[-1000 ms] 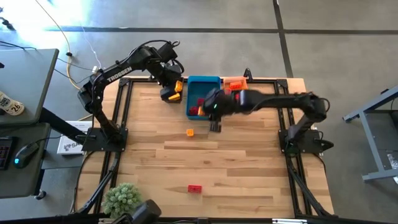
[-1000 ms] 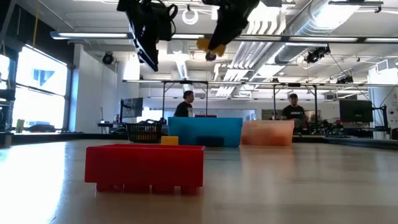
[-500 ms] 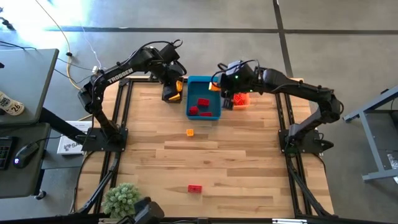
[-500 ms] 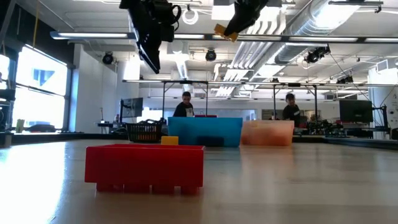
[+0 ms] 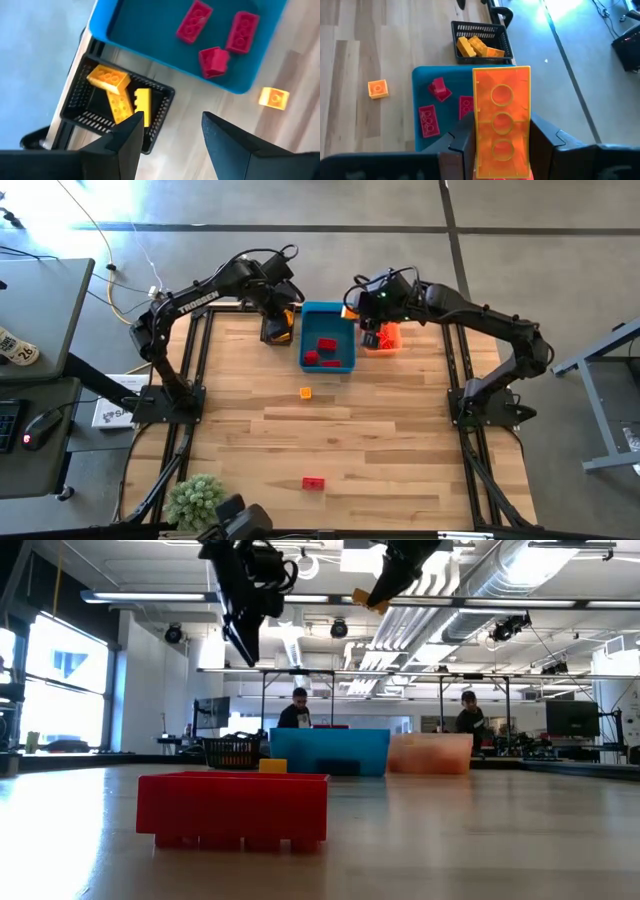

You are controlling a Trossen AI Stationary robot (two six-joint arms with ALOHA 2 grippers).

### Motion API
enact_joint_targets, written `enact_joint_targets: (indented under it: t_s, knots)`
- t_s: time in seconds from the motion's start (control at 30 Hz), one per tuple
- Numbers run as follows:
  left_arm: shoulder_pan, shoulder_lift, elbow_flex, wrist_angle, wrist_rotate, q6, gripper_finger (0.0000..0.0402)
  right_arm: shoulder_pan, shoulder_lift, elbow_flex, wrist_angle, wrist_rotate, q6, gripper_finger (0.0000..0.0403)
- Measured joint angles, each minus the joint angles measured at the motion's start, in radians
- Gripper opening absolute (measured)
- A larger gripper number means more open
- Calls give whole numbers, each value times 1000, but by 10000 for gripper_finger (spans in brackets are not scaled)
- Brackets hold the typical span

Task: Sort & place blocks by color
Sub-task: Put the yellow game piece into the black bin

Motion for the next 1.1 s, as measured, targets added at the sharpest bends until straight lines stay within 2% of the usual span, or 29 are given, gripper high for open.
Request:
enact_joint_targets:
  t_s: [0.1, 0.3, 0.37, 0.53, 0.7, 0.8, 0.97, 1.1]
  knots:
    - [-6, 27, 0, 0, -42, -40, 202, -20, 0, 0, 4, -34, 1, 106]
    - [-8, 52, 0, 28, -9, -32, 229, -63, 1, 0, 48, -140, 61, 106]
    - [-7, 51, 0, 58, 73, -23, 231, -75, 1, 0, 61, -177, 84, 106]
    - [10, 36, 0, 179, 355, 7, 232, -93, 1, 0, 124, -261, 152, 106]
    - [19, 36, 0, 287, 550, 29, 232, -97, 1, 0, 205, -334, 216, 106]
    - [21, 36, 0, 333, 681, 105, 232, -97, 1, 0, 242, -359, 257, 106]
    - [22, 36, 0, 405, 833, 183, 232, -88, 1, 0, 291, -429, 332, 106]
    - [22, 36, 0, 500, 909, 150, 232, -70, 1, 0, 307, -432, 403, 106]
